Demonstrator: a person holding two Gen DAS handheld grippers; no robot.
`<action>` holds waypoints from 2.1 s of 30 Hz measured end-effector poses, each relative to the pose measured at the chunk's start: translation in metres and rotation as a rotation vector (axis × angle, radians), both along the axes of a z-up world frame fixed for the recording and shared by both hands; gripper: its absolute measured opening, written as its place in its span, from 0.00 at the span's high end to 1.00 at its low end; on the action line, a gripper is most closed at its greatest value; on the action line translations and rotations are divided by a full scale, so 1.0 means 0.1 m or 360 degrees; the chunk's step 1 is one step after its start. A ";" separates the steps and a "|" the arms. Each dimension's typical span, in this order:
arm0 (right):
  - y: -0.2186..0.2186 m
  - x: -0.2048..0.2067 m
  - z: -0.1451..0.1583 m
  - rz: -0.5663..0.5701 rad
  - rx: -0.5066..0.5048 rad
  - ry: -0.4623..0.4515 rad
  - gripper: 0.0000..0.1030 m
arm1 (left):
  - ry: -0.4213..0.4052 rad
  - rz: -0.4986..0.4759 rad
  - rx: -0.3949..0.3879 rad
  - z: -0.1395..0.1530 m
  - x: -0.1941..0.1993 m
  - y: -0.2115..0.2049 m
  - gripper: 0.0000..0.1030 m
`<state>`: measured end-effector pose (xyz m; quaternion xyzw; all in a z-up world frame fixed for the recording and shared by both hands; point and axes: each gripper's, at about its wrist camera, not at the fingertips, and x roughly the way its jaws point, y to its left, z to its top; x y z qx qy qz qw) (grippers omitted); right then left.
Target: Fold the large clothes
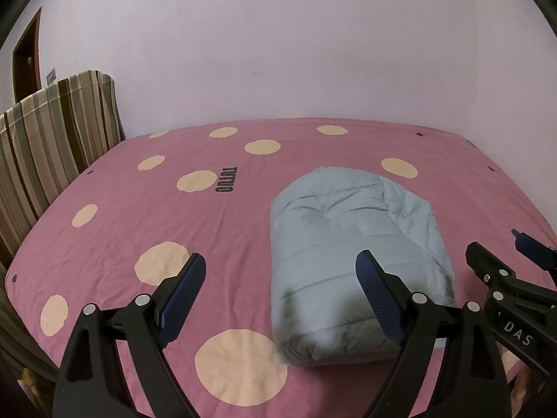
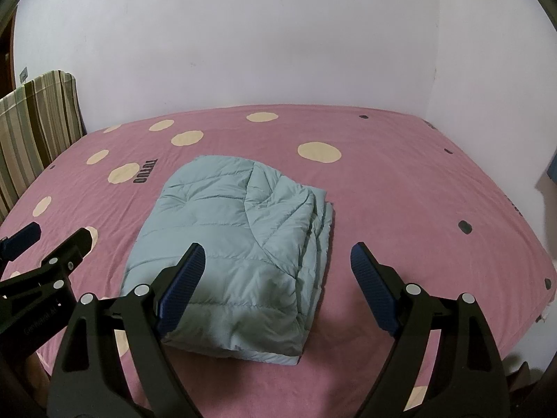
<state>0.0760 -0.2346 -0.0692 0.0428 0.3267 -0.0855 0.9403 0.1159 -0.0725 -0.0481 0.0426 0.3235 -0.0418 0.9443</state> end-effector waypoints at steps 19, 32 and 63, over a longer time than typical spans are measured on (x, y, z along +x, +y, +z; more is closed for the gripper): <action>0.01 -0.02 0.01 0.0005 0.0001 -0.0005 0.17 | 0.0017 -0.0029 -0.0015 0.00 -0.01 -0.03 0.16; 0.02 -0.03 0.01 0.0005 -0.0002 -0.0007 0.17 | 0.0014 -0.0051 -0.0024 0.01 -0.03 -0.04 0.16; -0.01 -0.01 -0.04 0.0014 0.0004 0.0003 0.17 | -0.0031 -0.0066 -0.0012 -0.04 0.06 -0.10 0.16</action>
